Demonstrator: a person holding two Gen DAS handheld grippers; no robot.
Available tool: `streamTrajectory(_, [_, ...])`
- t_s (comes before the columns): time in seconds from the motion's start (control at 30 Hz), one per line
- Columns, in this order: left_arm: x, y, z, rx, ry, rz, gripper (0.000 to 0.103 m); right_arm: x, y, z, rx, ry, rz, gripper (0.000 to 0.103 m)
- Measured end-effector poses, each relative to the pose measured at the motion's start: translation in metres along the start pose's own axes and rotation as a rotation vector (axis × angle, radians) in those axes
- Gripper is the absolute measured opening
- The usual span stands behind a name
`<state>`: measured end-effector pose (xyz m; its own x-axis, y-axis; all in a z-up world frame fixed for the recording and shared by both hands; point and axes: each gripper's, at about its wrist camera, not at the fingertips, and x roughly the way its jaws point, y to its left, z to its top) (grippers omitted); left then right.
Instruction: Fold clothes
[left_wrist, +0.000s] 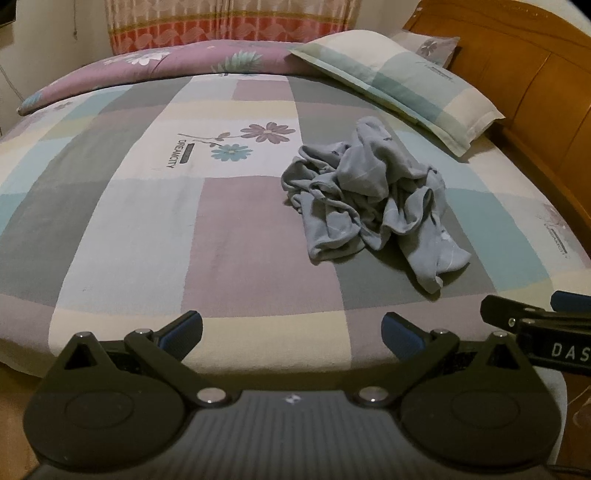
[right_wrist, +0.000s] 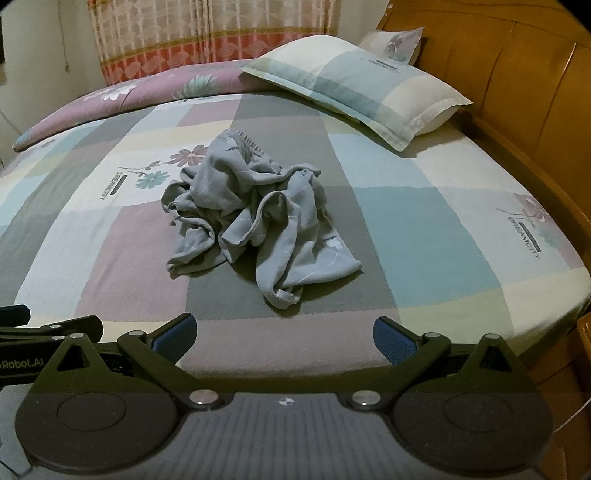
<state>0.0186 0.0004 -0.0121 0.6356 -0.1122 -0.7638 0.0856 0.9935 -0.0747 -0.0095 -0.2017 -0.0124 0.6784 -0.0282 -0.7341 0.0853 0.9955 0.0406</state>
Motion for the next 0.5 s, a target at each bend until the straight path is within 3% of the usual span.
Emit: streamTrajectory(0.5, [0.010,-0.017,0.007,0.054,0.003,-0.049,0.102,0.013,-0.018,0.004,0.047,0.012,0.009,0.103])
